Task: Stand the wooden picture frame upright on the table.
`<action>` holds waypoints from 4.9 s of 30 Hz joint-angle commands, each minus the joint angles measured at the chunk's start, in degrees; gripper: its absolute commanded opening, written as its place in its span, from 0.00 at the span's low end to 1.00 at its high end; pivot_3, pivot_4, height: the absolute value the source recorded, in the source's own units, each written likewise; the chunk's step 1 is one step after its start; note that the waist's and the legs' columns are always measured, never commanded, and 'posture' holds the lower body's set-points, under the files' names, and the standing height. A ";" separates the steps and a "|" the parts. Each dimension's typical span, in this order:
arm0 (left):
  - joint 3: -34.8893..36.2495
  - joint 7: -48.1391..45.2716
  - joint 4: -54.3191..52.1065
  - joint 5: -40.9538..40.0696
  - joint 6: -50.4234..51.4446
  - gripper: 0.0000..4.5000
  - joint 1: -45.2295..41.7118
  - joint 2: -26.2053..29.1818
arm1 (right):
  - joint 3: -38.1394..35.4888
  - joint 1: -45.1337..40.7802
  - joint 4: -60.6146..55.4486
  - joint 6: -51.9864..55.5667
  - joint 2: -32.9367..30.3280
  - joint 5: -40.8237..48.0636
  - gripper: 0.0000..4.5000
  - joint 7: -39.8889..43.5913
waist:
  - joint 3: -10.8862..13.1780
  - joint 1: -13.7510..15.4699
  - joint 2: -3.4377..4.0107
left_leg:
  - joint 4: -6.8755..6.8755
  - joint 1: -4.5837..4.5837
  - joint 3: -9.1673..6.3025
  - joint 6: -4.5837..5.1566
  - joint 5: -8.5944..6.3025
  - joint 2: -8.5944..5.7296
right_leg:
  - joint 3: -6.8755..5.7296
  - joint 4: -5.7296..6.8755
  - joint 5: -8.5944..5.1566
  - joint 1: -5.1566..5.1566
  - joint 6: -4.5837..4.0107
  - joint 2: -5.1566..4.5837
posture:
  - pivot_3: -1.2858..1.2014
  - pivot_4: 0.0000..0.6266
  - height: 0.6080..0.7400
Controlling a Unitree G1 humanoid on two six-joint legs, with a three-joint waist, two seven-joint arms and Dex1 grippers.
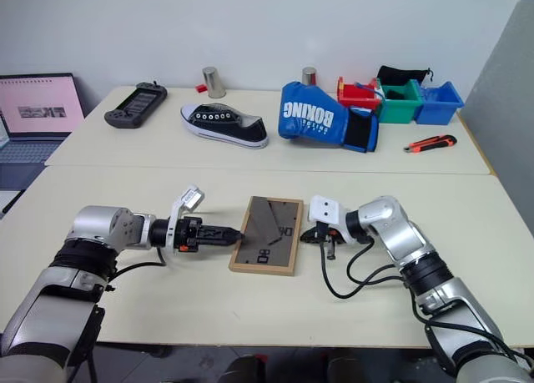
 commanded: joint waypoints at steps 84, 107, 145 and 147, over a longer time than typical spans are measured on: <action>1.40 1.39 -3.21 8.64 -2.06 0.29 5.36 -4.16 | 0.65 -16.42 9.43 -7.04 14.94 -7.64 0.00 -8.38 | -0.29 -0.38 0.33 | -0.23 0.07 -0.17 0.01 0.00 -0.01 | -0.09 -0.44 0.00 0.25 0.00 0.00 | 0.52 0.24 1.00; 7.90 5.02 -5.11 6.27 -0.83 0.29 4.05 -4.52 | -6.17 -13.00 10.80 -7.74 6.00 -8.53 0.00 -11.89 | -0.30 -0.01 0.29 | -0.21 0.00 -0.24 0.01 0.00 -0.03 | -0.15 -0.47 0.00 0.25 0.00 -0.01 | 0.52 0.24 1.00; 27.21 23.27 -35.40 -17.75 21.10 0.29 6.98 -6.79 | -13.21 -33.32 26.77 15.21 14.64 12.05 0.00 0.00 | -0.21 -0.79 0.33 | -0.72 -0.38 0.03 -0.01 0.01 0.04 | 0.00 -0.45 0.01 -0.56 -0.02 -0.03 | 0.52 0.24 1.00; 27.30 23.76 -35.79 -18.44 21.40 0.29 7.17 -7.04 | -12.75 -33.44 27.99 14.06 15.36 11.43 0.00 0.48 | -0.21 -0.77 0.32 | -0.73 -0.39 0.02 -0.08 0.06 0.04 | 0.00 -0.44 0.02 -0.56 -0.02 -0.03 | 0.52 0.24 1.00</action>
